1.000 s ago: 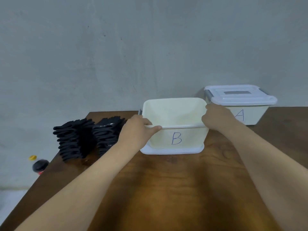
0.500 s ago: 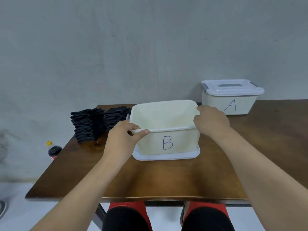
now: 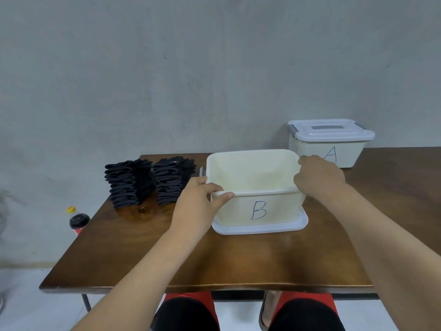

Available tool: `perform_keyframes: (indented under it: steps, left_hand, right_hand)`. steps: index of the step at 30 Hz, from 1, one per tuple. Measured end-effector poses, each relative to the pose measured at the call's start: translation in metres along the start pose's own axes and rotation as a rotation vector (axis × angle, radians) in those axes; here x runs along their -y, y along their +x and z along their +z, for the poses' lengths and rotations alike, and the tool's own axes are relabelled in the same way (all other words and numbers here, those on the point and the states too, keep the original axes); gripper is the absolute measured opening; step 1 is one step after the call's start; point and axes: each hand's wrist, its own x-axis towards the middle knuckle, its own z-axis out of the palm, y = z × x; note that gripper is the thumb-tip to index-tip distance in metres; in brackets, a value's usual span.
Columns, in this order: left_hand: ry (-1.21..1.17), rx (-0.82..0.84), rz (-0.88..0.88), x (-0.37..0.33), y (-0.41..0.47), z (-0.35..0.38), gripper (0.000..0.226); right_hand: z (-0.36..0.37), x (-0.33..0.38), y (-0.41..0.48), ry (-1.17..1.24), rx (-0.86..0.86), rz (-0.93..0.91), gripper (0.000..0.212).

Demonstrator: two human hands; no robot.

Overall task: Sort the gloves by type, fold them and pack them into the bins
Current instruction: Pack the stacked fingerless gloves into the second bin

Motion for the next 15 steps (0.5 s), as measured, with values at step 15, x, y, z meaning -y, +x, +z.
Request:
perform_keyframes:
  steps: [15]
  left_hand:
    - [-0.153,-0.017,0.030,-0.012,0.005,-0.003,0.045]
  right_hand:
    - [-0.010,0.011,0.005,-0.039,-0.047,-0.150,0.056]
